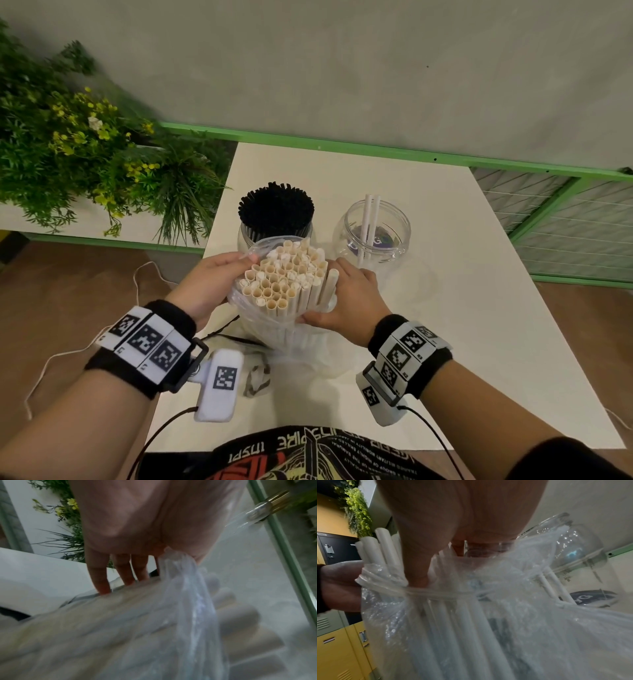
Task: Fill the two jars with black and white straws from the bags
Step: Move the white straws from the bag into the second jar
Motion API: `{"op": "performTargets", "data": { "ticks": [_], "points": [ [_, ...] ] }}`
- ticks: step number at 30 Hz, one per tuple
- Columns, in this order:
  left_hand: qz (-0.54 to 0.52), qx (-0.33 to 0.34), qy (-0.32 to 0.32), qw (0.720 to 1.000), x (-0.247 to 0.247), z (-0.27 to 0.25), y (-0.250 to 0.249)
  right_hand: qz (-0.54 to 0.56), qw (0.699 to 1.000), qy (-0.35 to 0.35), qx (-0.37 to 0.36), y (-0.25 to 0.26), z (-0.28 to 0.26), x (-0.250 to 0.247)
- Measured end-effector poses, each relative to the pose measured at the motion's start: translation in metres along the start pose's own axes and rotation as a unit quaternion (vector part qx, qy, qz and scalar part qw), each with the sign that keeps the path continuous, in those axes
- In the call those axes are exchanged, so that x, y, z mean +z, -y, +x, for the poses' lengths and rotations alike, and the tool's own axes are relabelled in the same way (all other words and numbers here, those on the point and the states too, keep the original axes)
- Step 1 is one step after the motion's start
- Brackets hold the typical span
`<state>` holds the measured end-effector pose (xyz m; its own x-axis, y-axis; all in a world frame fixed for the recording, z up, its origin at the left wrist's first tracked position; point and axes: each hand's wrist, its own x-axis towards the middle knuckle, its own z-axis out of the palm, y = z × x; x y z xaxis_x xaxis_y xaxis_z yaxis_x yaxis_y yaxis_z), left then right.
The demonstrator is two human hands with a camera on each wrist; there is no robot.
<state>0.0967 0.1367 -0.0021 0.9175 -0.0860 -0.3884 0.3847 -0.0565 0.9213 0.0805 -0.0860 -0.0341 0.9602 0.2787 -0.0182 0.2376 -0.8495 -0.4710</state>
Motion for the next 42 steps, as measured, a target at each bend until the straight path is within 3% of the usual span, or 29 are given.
{"op": "performTargets", "data": {
  "ticks": [6, 10, 12, 15, 18, 23, 25, 31, 34, 37, 39, 42],
  "points": [
    [0.023, -0.002, -0.011, 1.000, -0.003, 0.000, 0.007, -0.009, 1.000, 0.006, 0.009, -0.006, 0.001, 0.003],
    [-0.010, -0.020, 0.028, 0.999, -0.012, -0.006, 0.016, -0.006, 1.000, 0.008, 0.018, -0.010, 0.001, 0.005],
    [-0.033, 0.005, 0.025, 0.999, -0.010, -0.007, 0.019, -0.006, 1.000, 0.010, 0.017, -0.010, 0.001, 0.006],
    [0.037, 0.093, -0.059, 0.993, -0.014, -0.001, 0.025, 0.011, 1.000, 0.000, 0.029, -0.010, 0.002, 0.009],
    [0.192, 0.205, -0.137, 0.950, -0.025, -0.001, 0.036, 0.029, 0.999, 0.005, 0.043, -0.013, 0.002, 0.014],
    [0.377, 0.310, -0.150, 0.860, -0.032, -0.009, 0.053, 0.015, 0.999, 0.014, 0.042, -0.017, 0.001, 0.019],
    [0.425, 0.302, -0.146, 0.841, -0.032, -0.011, 0.055, 0.004, 0.999, 0.015, 0.041, -0.015, 0.000, 0.019],
    [0.573, 0.171, -0.054, 0.799, -0.035, -0.009, 0.073, -0.032, 0.998, 0.031, 0.049, -0.012, 0.003, 0.028],
    [0.561, 0.132, -0.044, 0.816, -0.033, -0.007, 0.081, -0.041, 0.996, 0.048, 0.058, -0.009, 0.005, 0.034],
    [0.514, 0.170, -0.062, 0.839, -0.030, -0.014, 0.083, -0.044, 0.996, 0.046, 0.063, -0.007, 0.006, 0.032],
    [0.522, 0.168, -0.049, 0.835, -0.026, -0.019, 0.090, -0.054, 0.995, 0.047, 0.066, -0.006, 0.004, 0.031],
    [0.574, 0.142, -0.032, 0.805, -0.021, -0.016, 0.108, -0.066, 0.994, 0.053, 0.071, -0.002, 0.002, 0.032]
  ]
}}
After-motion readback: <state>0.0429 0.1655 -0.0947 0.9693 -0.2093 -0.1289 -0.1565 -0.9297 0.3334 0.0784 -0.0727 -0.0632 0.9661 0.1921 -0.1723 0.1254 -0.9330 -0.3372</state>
